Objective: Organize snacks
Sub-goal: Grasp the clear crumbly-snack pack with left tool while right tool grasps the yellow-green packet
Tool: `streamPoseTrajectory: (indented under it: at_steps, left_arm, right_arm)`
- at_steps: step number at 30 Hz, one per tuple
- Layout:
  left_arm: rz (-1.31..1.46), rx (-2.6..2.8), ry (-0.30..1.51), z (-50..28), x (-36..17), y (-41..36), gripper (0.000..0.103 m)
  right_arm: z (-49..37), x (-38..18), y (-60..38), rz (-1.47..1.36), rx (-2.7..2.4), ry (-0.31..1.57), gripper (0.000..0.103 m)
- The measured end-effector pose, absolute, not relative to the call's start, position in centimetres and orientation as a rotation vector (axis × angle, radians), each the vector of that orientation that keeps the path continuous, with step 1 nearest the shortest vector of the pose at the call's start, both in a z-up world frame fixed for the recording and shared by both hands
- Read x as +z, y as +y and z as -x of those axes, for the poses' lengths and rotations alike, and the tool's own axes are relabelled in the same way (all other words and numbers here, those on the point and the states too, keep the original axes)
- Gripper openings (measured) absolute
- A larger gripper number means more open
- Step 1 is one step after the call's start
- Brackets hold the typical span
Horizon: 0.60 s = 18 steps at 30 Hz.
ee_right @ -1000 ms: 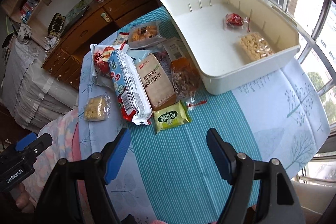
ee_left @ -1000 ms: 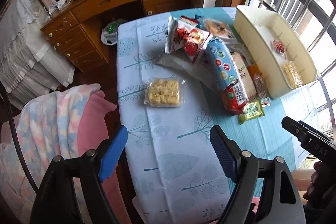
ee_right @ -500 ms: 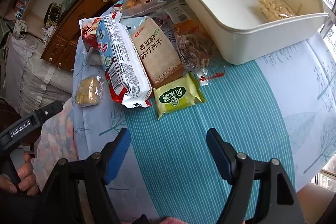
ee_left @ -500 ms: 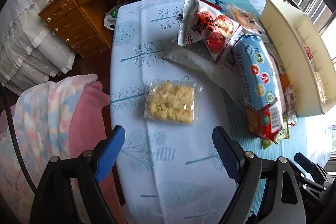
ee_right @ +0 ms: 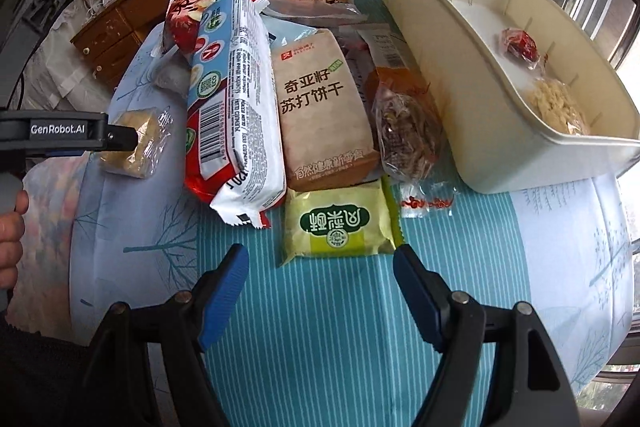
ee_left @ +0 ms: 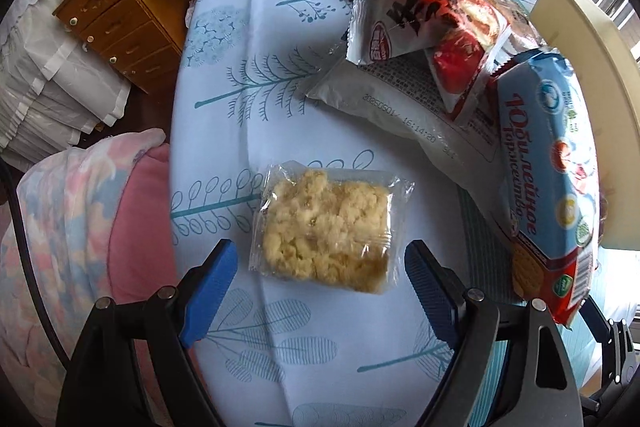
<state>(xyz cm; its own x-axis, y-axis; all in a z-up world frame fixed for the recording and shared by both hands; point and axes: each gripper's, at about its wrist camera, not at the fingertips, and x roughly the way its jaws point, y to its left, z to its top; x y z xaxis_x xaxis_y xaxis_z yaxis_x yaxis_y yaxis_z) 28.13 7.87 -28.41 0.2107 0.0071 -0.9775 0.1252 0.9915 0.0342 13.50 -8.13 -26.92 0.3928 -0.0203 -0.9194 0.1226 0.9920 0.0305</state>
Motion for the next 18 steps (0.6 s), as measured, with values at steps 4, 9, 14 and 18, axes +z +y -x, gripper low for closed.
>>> streamPoseTrajectory:
  at_steps: [4,9,14,18]
  left_arm:
    - [-0.112,-0.084,1.368,-28.8,-29.3,8.1,0.085]
    - [-0.093,-0.105,1.369,-29.5,-30.2,8.2,0.085]
    - [-0.05,-0.117,1.367,-29.7,-30.6,8.7,0.085]
    - [-0.029,-0.124,1.376,-30.2,-31.0,9.3,0.084]
  right_arm:
    - [-13.8,-27.8,-8.1,-0.089,-0.101,1.167,0.075]
    - [-14.2,-28.1,-8.3,-0.067,-0.125,1.147,0.075]
    - [-14.8,-28.7,-8.4,-0.042,-0.151,1.144,0.075]
    - [-15.0,-28.8,-8.3,-0.02,-0.153,1.128,0.075]
